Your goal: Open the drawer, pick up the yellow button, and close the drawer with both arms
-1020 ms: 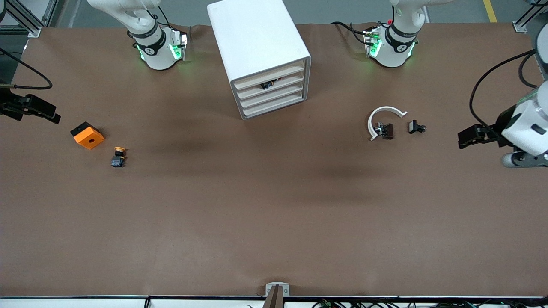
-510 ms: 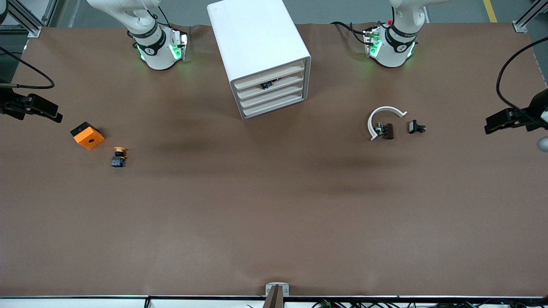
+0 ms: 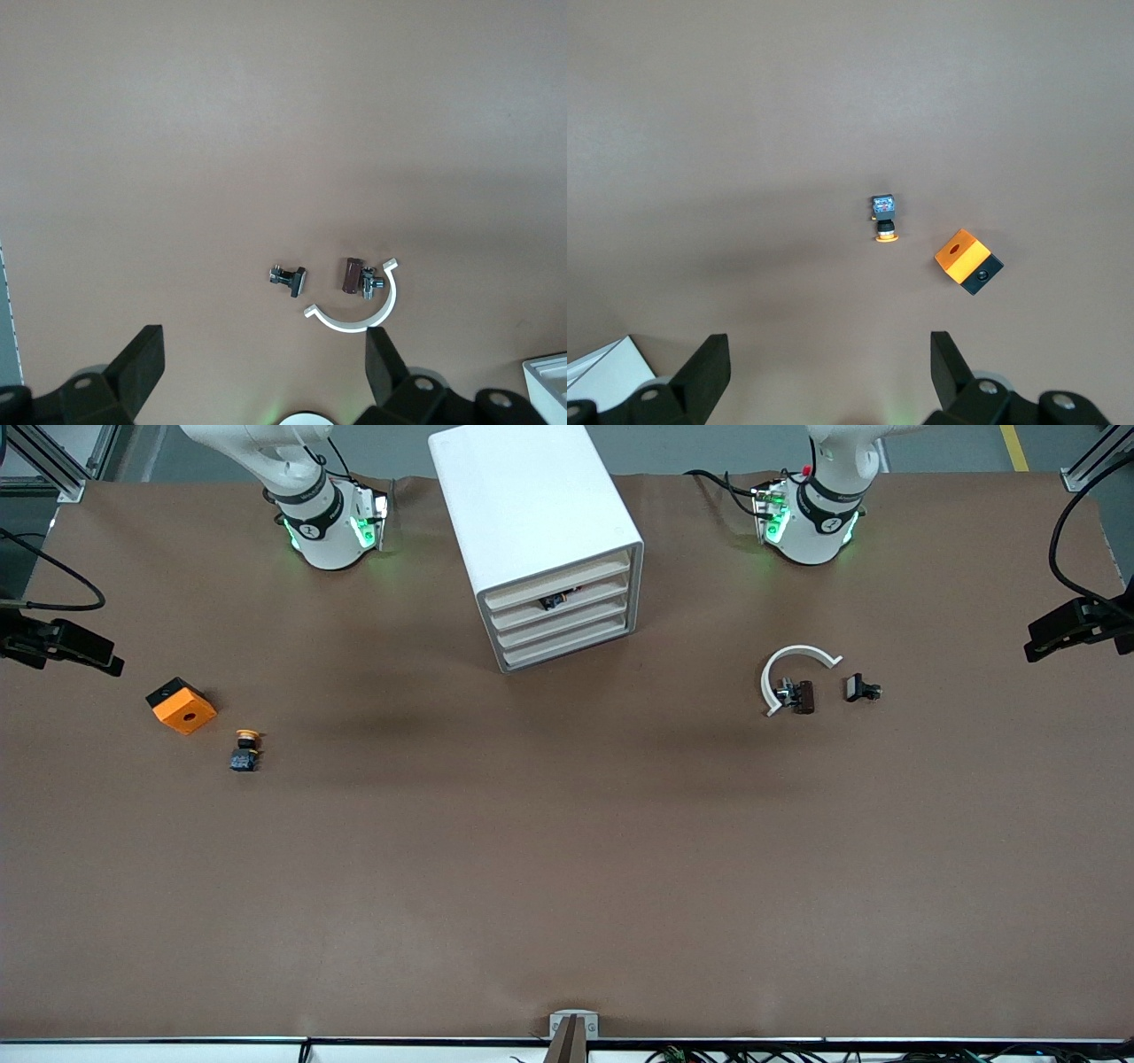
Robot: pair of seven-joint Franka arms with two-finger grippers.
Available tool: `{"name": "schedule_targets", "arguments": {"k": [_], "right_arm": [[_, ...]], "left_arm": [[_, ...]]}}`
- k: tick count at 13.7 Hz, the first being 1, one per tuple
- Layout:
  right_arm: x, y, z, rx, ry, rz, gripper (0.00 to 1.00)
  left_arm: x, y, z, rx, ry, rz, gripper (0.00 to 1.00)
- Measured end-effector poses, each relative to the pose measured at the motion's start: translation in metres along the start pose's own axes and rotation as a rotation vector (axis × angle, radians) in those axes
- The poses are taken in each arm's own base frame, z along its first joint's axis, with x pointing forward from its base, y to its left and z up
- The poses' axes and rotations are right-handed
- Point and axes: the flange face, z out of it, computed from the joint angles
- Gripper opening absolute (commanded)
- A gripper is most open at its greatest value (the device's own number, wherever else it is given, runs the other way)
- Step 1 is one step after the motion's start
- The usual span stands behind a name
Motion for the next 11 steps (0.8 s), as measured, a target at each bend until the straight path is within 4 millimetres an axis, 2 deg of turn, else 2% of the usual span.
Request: {"name": "schedule_targets", "arguments": {"k": [4, 7, 9, 11], "right_arm": [[0.0, 0.0, -0.003, 0.0, 0.007, 0.0, 1.0], [0.0, 0.001, -0.006, 0.0, 0.013, 0.001, 1.0], [0.0, 0.001, -0.007, 0.0, 0.015, 0.001, 1.0], [0.0, 0.001, -0.01, 0.0, 0.021, 0.001, 1.0]], "left_arm": [[-0.01, 0.001, -0.008, -0.072, 0.003, -0.003, 1.0], [-0.039, -0.003, -0.007, -0.108, 0.012, -0.007, 1.0], [-0.062, 0.006, -0.007, -0.105, 0.021, 0.008, 1.0], [-0.074, 0.019, -0.008, -0.099, 0.028, 0.014, 1.0]]}}
